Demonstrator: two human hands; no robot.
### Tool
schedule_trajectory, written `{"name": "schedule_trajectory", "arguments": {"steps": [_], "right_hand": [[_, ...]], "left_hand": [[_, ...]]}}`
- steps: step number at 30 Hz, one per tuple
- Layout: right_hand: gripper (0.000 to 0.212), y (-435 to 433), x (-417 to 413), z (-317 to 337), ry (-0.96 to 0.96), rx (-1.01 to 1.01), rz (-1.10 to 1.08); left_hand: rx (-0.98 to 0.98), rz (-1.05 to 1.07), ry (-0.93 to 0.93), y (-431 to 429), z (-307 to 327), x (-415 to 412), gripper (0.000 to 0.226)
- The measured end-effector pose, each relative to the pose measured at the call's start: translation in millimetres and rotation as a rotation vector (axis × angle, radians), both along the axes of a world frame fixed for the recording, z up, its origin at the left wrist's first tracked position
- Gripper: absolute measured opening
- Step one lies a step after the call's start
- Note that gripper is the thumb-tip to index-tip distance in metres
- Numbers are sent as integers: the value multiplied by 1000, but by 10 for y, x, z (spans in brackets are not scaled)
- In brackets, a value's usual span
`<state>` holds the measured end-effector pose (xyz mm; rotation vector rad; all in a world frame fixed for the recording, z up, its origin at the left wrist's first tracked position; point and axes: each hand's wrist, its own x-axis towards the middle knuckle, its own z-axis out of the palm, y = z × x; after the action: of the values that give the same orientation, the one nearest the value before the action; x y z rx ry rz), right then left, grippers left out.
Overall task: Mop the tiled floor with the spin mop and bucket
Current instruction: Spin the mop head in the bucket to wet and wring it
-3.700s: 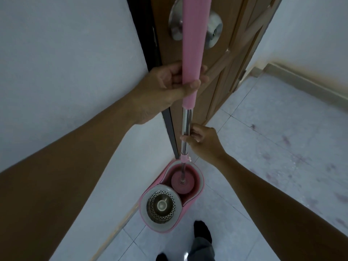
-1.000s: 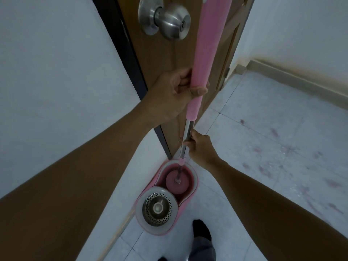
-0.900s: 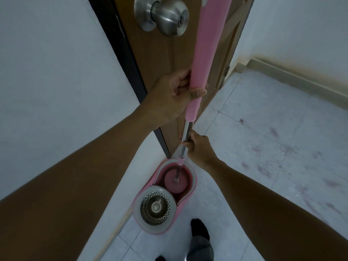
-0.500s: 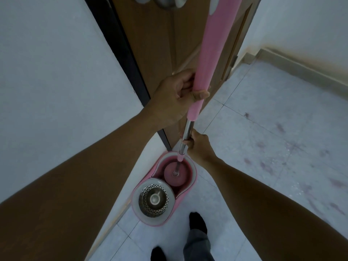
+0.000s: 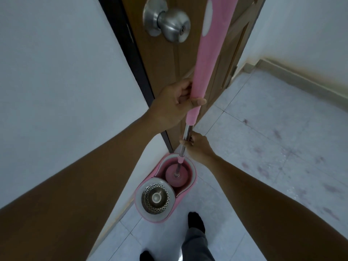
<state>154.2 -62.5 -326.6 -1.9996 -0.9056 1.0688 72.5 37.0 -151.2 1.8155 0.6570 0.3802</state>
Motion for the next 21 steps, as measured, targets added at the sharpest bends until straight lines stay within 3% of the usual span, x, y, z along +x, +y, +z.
{"name": "schedule_trajectory", "arguments": {"steps": [9,21], "right_hand": [[13,-224,-476,1060,-116,42,58],[3,-513,-1124,2081,-230,170,-62]], "left_hand": [[150,-103,3,-217,941,-690,45],[245,-178,-117,-512,1874,-1414,47]]}}
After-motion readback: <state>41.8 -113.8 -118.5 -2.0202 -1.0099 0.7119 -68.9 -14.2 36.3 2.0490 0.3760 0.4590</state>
